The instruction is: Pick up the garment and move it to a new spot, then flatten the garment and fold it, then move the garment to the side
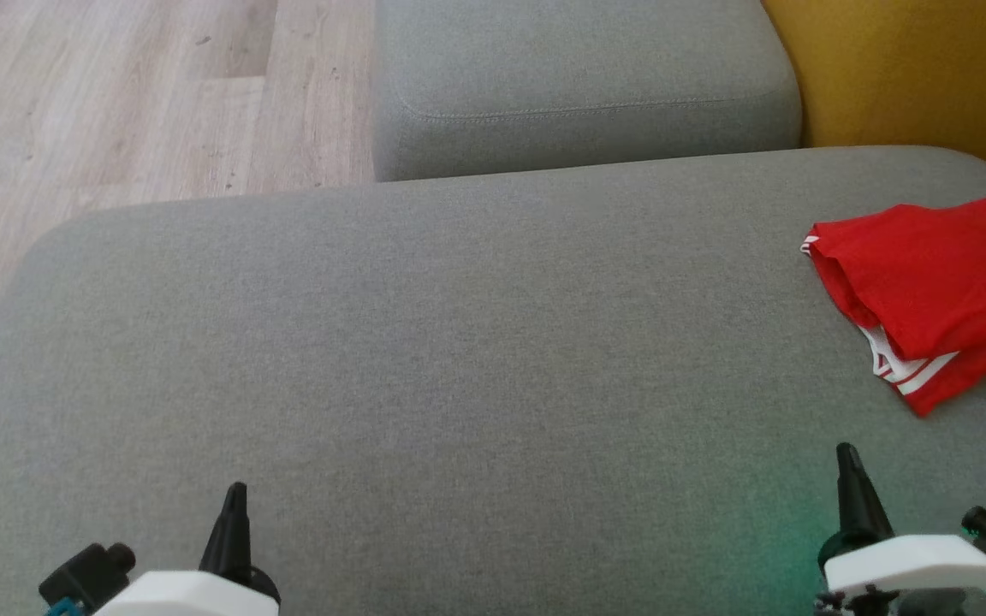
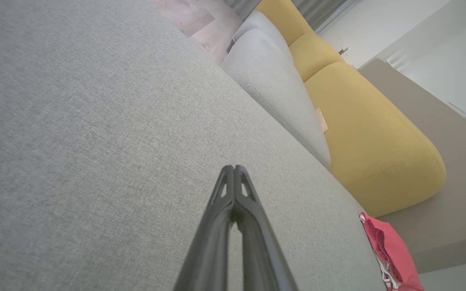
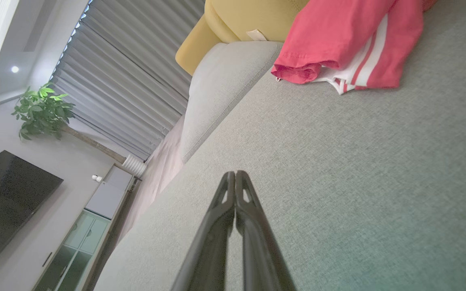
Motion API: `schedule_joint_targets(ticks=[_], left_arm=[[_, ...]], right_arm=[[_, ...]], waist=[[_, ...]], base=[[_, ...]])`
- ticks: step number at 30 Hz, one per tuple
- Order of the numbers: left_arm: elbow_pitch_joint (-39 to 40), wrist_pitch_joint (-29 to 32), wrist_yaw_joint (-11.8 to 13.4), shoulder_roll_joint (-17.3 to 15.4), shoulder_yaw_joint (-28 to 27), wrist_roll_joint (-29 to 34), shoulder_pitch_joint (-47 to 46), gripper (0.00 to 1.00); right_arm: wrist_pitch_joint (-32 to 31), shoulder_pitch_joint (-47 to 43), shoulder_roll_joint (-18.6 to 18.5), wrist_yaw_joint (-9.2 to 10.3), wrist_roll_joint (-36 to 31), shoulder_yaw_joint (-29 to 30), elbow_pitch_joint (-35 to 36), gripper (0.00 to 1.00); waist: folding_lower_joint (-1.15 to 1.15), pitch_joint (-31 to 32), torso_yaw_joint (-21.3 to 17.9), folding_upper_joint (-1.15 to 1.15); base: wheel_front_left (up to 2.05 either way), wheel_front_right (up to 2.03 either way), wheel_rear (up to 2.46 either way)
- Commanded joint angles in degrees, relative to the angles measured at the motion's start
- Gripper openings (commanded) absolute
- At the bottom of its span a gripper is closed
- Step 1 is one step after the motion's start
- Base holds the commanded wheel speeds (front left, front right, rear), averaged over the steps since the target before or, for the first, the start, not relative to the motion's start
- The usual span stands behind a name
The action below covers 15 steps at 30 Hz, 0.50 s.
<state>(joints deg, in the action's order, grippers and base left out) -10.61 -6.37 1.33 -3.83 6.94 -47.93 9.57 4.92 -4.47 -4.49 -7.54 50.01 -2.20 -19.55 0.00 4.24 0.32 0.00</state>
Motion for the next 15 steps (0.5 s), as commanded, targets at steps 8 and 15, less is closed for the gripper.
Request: schedule_joint_targets(ticks=[8,15], left_arm=[[0.9,1.5,-1.5,-0.9,-2.5,-6.7,-4.8,0.00],[0.4,2.6,-2.4,-0.9,-3.5,-11.6,-6.1,0.00]], right_arm=[[-1.5,4.2,0.0,0.03,6.3,0.9,2.6,0.00],[-2.6,5.0,0.2,0.03,10.7,1.8,2.9,0.00]], waist=[[0.00,-0.6,0.0,0.00],[0.00,-1.0,-0.1,0.00]], base=[[0.00,0.00,0.00],[0.00,0.00,0.00]])
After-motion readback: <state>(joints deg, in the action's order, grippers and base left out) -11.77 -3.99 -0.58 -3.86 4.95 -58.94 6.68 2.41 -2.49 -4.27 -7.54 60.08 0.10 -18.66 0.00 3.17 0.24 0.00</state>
